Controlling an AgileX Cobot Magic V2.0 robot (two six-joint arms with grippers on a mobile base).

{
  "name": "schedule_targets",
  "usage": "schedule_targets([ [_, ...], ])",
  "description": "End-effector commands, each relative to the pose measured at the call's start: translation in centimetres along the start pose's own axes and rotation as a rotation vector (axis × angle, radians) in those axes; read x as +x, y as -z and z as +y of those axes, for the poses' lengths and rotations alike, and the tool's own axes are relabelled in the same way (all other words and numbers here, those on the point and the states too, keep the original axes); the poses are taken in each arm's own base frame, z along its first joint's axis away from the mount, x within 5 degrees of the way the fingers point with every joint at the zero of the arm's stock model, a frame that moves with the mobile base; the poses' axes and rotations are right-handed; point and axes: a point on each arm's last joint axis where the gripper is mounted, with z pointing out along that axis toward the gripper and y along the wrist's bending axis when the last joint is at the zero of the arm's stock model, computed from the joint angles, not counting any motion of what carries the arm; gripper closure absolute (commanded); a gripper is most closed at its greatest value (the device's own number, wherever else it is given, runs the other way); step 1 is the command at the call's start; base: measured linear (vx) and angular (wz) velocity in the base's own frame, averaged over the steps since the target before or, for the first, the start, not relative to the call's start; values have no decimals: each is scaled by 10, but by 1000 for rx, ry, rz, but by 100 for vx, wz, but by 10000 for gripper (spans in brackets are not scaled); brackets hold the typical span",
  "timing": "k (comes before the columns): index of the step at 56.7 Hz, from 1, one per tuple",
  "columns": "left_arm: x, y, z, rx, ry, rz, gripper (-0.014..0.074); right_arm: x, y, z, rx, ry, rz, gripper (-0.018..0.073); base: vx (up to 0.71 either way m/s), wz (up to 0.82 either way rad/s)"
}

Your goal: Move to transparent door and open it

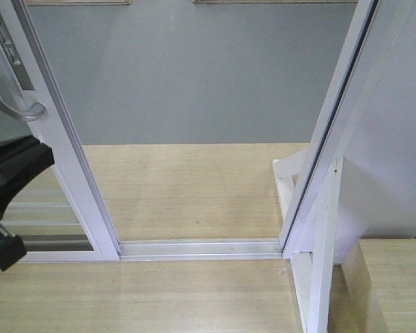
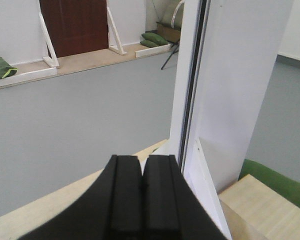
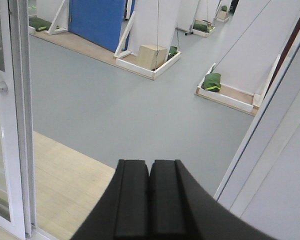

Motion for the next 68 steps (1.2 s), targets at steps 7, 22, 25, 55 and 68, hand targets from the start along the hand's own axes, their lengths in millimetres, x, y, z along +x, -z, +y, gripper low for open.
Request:
schedule_targets([
  [7, -3, 18, -8, 19, 18, -7, 596, -11, 28, -3, 31, 0, -118, 564, 0, 0],
  [22, -6, 37, -12, -11, 36, -62, 596, -6, 36, -2, 29, -16, -98, 564, 0, 0],
  [25, -7, 40, -13, -18, 41, -80, 596, -5, 36, -2, 32, -10, -93, 564, 0, 0],
  [55, -11, 51, -9, -96, 50, -139, 596, -3, 36, -2, 36, 0, -72, 564, 0, 0],
  [68, -12, 51, -8, -115, 50, -159, 596, -4, 36, -4, 56, -28, -83, 564, 0, 0],
])
